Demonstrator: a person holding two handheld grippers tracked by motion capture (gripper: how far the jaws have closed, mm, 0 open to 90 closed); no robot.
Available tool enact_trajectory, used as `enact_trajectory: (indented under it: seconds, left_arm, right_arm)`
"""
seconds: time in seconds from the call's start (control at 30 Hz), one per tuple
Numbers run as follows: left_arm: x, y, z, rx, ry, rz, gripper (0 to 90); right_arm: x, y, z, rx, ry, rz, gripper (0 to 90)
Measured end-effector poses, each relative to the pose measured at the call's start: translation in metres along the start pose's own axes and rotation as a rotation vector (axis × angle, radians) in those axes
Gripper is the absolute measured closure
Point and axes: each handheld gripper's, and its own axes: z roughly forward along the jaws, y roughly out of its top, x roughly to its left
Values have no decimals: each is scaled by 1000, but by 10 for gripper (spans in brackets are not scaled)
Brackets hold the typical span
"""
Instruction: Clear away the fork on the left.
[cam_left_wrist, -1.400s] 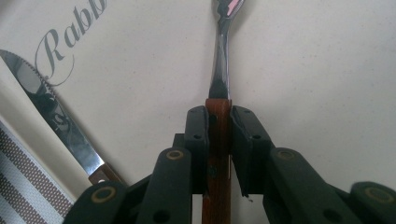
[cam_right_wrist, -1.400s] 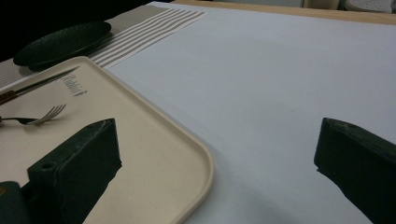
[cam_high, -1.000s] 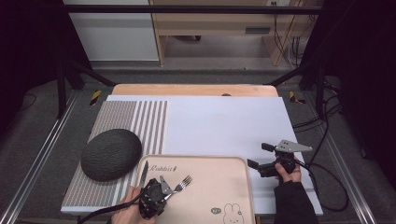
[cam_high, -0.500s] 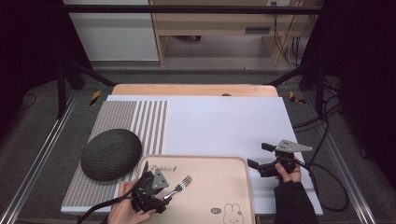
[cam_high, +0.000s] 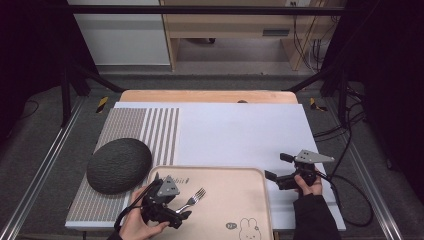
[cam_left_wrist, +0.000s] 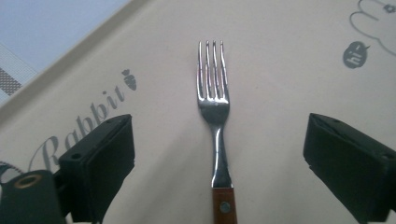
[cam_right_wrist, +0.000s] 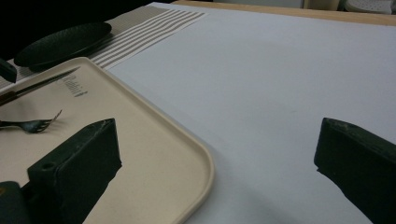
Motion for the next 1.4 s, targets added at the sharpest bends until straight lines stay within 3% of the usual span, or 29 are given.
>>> enact_trajectory:
  seconds: [0.23,0.63,0.87,1.4]
  left_arm:
    - [-3,1,3,3,-15,17,47]
    - [-9,4,14,13,-56,25,76]
    - [-10,4,21,36,-81,19,248]
    - [-10,4,25,57,-86,-54,656]
  right_arm:
    - [0,0,0,2,-2,0,5]
    - [0,0,0,4,-2,0,5]
    - [0,0,1,4,-2,-1,5]
    - [0,0,1,4,-3,-1,5]
